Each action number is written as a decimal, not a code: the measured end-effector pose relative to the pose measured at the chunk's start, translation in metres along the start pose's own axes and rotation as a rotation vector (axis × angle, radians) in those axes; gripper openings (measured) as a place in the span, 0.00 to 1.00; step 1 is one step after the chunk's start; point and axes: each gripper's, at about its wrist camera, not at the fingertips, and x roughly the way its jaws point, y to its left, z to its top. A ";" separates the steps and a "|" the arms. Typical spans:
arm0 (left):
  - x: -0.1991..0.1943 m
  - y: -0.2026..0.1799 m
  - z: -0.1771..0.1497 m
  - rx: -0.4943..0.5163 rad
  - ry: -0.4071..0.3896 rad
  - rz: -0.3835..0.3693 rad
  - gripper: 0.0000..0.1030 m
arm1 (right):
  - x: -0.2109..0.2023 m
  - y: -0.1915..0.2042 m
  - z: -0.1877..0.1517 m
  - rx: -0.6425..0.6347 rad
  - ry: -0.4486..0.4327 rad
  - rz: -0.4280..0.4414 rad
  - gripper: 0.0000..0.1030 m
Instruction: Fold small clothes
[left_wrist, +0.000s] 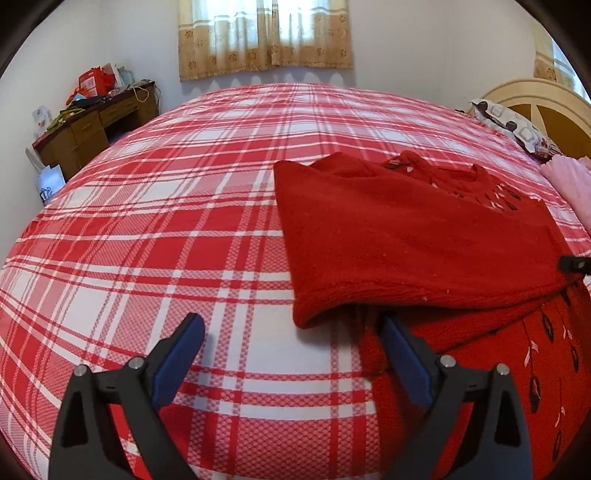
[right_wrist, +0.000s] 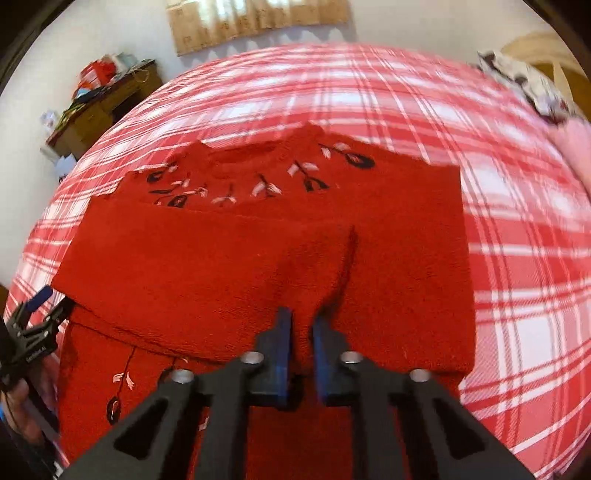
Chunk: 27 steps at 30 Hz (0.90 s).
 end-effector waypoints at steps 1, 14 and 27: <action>0.000 0.000 0.000 0.000 0.000 0.002 0.96 | -0.008 0.000 0.002 -0.008 -0.025 -0.007 0.08; 0.005 0.003 0.001 -0.020 0.018 0.002 1.00 | -0.029 -0.062 -0.004 0.047 -0.083 -0.139 0.08; -0.026 0.006 -0.002 -0.018 -0.079 0.033 0.99 | -0.038 -0.038 -0.003 -0.030 -0.166 -0.102 0.28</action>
